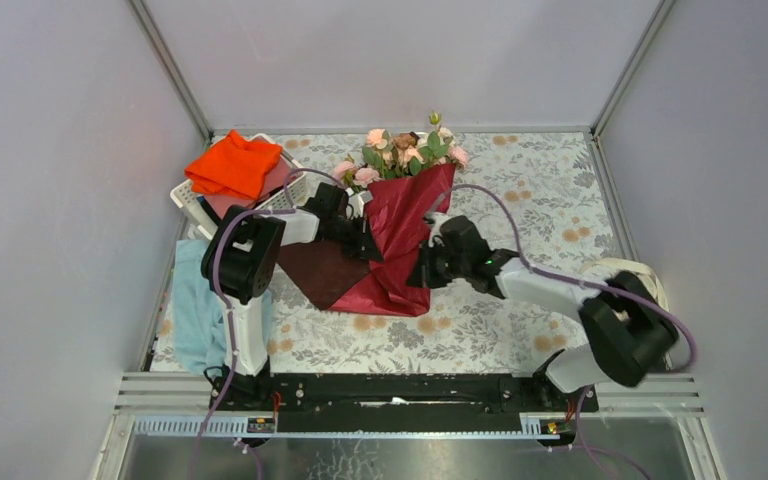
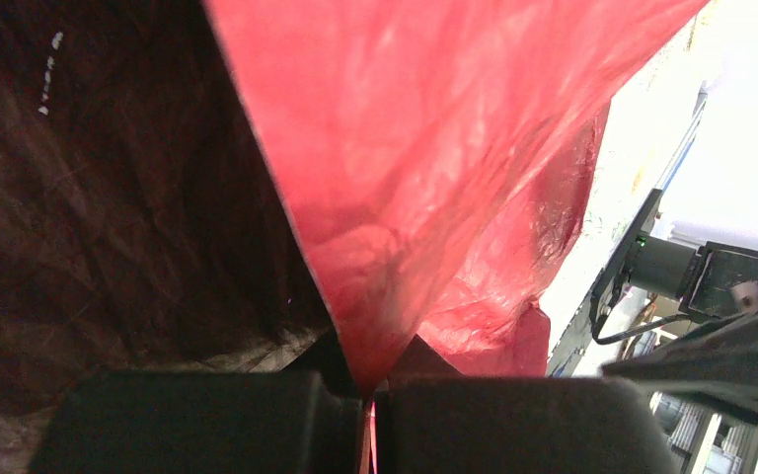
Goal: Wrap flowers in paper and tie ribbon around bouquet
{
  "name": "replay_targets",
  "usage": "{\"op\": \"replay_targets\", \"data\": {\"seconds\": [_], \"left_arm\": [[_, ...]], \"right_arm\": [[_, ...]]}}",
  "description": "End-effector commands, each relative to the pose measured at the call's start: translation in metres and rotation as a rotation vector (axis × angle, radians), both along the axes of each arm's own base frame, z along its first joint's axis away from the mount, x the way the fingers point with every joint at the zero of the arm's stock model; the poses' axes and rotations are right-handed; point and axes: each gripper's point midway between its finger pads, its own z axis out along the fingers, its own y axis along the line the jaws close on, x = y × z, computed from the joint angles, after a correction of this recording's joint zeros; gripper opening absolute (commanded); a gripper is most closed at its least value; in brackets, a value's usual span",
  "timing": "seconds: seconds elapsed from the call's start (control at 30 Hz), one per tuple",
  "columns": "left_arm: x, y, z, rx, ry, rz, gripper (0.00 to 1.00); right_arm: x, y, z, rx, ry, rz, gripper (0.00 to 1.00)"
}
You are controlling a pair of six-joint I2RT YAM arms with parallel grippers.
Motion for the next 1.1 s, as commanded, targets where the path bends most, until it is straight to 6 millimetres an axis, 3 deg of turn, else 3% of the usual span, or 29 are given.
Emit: {"op": "replay_targets", "data": {"seconds": [0.0, 0.13, 0.3, 0.37, 0.43, 0.6, 0.67, 0.77, 0.87, 0.97, 1.07], "left_arm": [[-0.012, 0.022, -0.031, 0.113, 0.064, 0.040, 0.00], [-0.011, 0.022, -0.031, 0.113, 0.064, 0.043, 0.00], [-0.007, 0.024, -0.031, 0.120, 0.058, 0.052, 0.00], [-0.006, 0.025, -0.032, 0.125, 0.058, 0.053, 0.00], [-0.006, 0.025, -0.033, 0.128, 0.060, 0.052, 0.00], [-0.007, 0.026, -0.033, 0.132, 0.060, 0.053, 0.00], [-0.006, 0.026, -0.032, 0.134, 0.057, 0.056, 0.00], [-0.005, 0.027, -0.029, 0.139, 0.048, 0.057, 0.00], [-0.003, 0.028, -0.026, 0.147, 0.036, 0.061, 0.00], [0.001, 0.031, -0.022, 0.157, 0.022, 0.069, 0.01], [0.004, 0.034, -0.016, 0.164, 0.010, 0.077, 0.05]], "right_arm": [[-0.001, 0.065, 0.007, 0.192, -0.023, 0.175, 0.04], [-0.029, 0.060, -0.035, 0.141, 0.089, 0.210, 0.02], [-0.074, 0.003, -0.085, -0.043, 0.211, 0.168, 0.01], [-0.082, -0.014, -0.086, -0.103, 0.216, 0.164, 0.01], [-0.077, -0.016, -0.069, -0.127, 0.184, 0.181, 0.02], [-0.034, 0.030, 0.016, -0.007, -0.014, 0.277, 0.03], [-0.012, 0.052, 0.034, 0.052, -0.068, 0.282, 0.03], [0.022, 0.073, 0.023, 0.014, -0.078, 0.258, 0.02], [0.058, 0.086, -0.001, 0.004, -0.092, 0.188, 0.00], [0.081, 0.081, -0.026, -0.061, -0.091, 0.125, 0.00], [0.084, 0.073, -0.053, -0.093, -0.067, 0.095, 0.00]]}}
